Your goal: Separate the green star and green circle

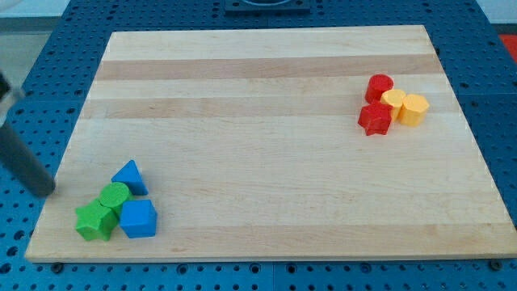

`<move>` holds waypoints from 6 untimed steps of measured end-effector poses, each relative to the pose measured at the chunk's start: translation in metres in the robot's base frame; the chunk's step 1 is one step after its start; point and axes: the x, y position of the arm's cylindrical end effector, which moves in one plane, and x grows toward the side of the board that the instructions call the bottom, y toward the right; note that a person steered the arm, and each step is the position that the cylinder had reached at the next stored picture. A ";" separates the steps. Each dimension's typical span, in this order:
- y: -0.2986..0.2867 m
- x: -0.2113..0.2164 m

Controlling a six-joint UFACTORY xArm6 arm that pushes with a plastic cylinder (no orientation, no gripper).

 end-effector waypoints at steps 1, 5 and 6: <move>0.003 0.059; 0.082 0.028; 0.084 0.015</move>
